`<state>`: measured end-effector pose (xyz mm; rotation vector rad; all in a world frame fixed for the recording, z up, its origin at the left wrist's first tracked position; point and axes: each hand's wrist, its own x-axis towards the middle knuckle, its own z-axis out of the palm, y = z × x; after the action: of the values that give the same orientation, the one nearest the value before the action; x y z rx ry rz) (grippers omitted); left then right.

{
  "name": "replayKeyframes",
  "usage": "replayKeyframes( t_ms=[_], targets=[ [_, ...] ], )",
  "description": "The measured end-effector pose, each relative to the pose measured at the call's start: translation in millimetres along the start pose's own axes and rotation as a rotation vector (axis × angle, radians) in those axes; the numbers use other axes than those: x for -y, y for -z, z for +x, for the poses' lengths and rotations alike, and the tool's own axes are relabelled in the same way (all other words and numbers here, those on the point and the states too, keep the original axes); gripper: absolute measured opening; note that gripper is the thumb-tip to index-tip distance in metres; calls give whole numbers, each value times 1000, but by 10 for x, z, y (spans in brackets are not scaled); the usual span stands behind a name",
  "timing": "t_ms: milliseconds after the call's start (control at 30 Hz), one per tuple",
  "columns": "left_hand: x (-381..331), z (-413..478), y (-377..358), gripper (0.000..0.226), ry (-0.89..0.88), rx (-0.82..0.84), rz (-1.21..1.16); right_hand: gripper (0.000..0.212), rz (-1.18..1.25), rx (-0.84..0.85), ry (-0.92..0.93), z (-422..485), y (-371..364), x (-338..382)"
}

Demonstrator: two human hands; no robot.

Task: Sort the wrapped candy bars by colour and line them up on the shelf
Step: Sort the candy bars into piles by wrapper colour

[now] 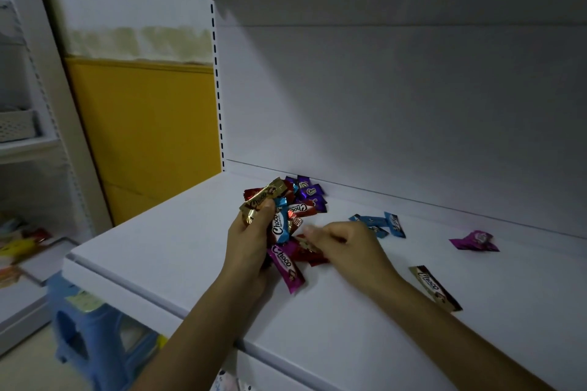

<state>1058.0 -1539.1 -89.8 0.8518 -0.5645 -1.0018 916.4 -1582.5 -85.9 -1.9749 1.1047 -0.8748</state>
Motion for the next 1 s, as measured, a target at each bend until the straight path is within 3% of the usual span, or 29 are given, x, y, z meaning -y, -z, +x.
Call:
replayKeyframes(
  t_ms=[67, 133, 333, 500, 600, 667, 800, 900, 1000],
  targets=[
    [1, -1, -2, 14, -12, 3, -11, 18, 111, 59, -59, -7, -24, 34],
    [10, 8, -12, 14, -13, -3, -1, 10, 231, 79, -125, 1, 11, 45],
    [54, 60, -102, 10, -100, -23, 133, 13, 179, 20, -126, 37, 271, 160],
    [101, 151, -433, 8, -80, 93, 154, 6, 92, -59, -16, -29, 916, 31],
    [200, 209, -792, 11, -8, 170, 81, 11, 101, -156, -94, -203, 1268, -250],
    [291, 239, -1027, 11, 53, 212, 13, 14, 61, -124, -180, -285, 1392, -408],
    [531, 255, -1257, 12, 134, 285, -35, 12, -225, 71, -252, -309, 1395, -557],
    [624, 266, -1256, 12, 160, 297, -56, 8, -412, -13, -214, -305, 1334, -606],
    [622, 295, -1206, 15, 126, 283, -44, 6, -202, -145, -128, -299, 1241, -532]
  ],
)
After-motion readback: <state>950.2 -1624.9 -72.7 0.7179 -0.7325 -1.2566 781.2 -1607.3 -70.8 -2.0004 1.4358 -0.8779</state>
